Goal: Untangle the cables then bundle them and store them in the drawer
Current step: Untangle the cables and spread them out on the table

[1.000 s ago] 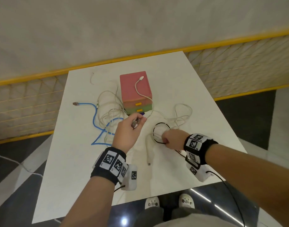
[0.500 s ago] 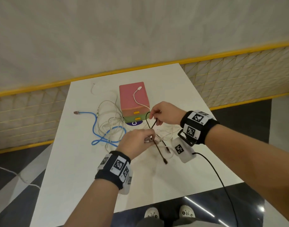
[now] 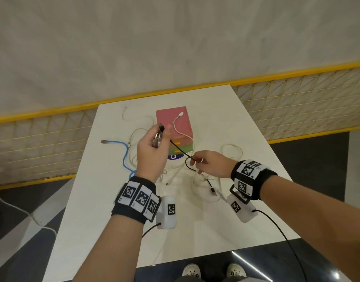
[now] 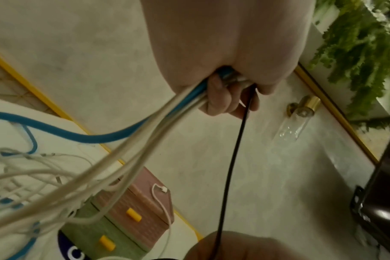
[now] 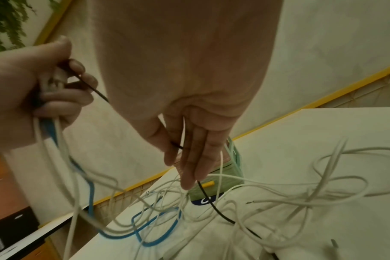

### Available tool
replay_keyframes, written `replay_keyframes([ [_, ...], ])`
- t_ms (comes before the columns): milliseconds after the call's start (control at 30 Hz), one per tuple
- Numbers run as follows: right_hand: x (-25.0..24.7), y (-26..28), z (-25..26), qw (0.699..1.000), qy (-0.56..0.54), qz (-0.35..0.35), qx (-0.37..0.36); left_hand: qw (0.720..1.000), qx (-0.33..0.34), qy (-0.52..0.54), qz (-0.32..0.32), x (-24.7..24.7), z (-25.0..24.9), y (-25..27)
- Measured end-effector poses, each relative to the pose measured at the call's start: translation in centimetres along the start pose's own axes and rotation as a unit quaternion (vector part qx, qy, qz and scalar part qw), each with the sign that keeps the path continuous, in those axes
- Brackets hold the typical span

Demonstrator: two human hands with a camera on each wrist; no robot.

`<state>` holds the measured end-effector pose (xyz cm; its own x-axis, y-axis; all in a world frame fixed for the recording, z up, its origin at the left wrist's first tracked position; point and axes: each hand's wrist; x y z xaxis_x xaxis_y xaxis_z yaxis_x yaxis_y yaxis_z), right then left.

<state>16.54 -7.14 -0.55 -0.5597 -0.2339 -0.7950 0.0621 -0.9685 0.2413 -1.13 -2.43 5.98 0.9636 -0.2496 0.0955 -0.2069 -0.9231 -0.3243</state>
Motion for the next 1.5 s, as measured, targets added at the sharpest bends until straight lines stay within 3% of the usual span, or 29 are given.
replay_keyframes([
  [133, 1.1, 0.1, -0.5, 0.998, 0.046, 0.05, -0.003, 0.997, 0.014, 0.051, -0.061, -0.9, -1.0, -1.1],
  [233, 0.8, 0.2, -1.1, 0.998, 0.024, 0.042, 0.029, 0.994, 0.024, 0.075, -0.075, -2.1, -2.2, -2.2],
  [333, -0.8, 0.3, -0.4, 0.999, 0.042, -0.012, 0.015, 0.998, -0.01, 0.057, -0.015, -3.1, -2.5, -2.4],
  [433, -2.7, 0.4, 1.9, 0.995, 0.061, -0.074, -0.041, 0.995, -0.048, -0.017, 0.085, -2.6, -2.1, -1.7],
  [600, -4.9, -0.5, 4.4, 0.994, 0.006, -0.073, -0.078, 0.957, -0.118, -0.187, 0.19, -1.2, -0.5, -0.5],
  [667, -5.3, -0.6, 4.2, 0.994, -0.039, -0.074, -0.07, 0.969, -0.11, -0.166, 0.145, -1.5, -0.6, -0.9],
  [767, -5.4, -0.2, 2.8, 0.995, -0.058, -0.062, -0.053, 0.991, -0.057, -0.11, -0.059, -3.3, -1.6, -2.6],
  [833, -5.2, 0.1, 1.9, 0.996, -0.053, -0.066, -0.035, 0.982, -0.046, -0.129, -0.13, -4.6, -2.3, -3.3],
  [900, -5.1, 0.2, 1.6, 0.996, -0.016, -0.082, -0.028, 0.981, -0.038, -0.153, -0.116, -4.8, -2.6, -3.1],
  [1000, -5.4, 0.1, 2.7, 0.992, 0.061, -0.096, -0.048, 0.985, -0.036, -0.165, 0.025, -3.4, -2.1, -2.0],
  [1100, -5.5, -0.5, 4.1, 0.986, 0.104, -0.07, -0.113, 0.954, -0.058, -0.254, 0.148, -2.4, -0.3, -1.5],
  [1233, -6.0, -1.4, 4.6, 0.974, 0.175, -0.076, -0.119, 0.942, -0.092, -0.289, 0.146, -2.6, 1.3, -1.1],
  [1333, -5.9, -2.4, 5.5, 0.978, 0.175, -0.039, -0.106, 0.96, -0.086, -0.236, 0.127, -3.4, 1.4, -0.8],
  [1500, -5.3, -6.6, 7.9, 0.978, 0.136, -0.109, -0.115, 0.98, -0.031, -0.191, 0.037, -5.4, 1.5, -1.0],
])
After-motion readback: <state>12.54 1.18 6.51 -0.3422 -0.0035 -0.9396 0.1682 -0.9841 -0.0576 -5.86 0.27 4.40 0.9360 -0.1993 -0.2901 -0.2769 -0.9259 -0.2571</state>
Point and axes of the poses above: each hand's wrist, its own y-axis away from the middle knuckle, its own x-axis out of the palm, z = x × y, and after that the axes turned 14 degrees about y, right-handed
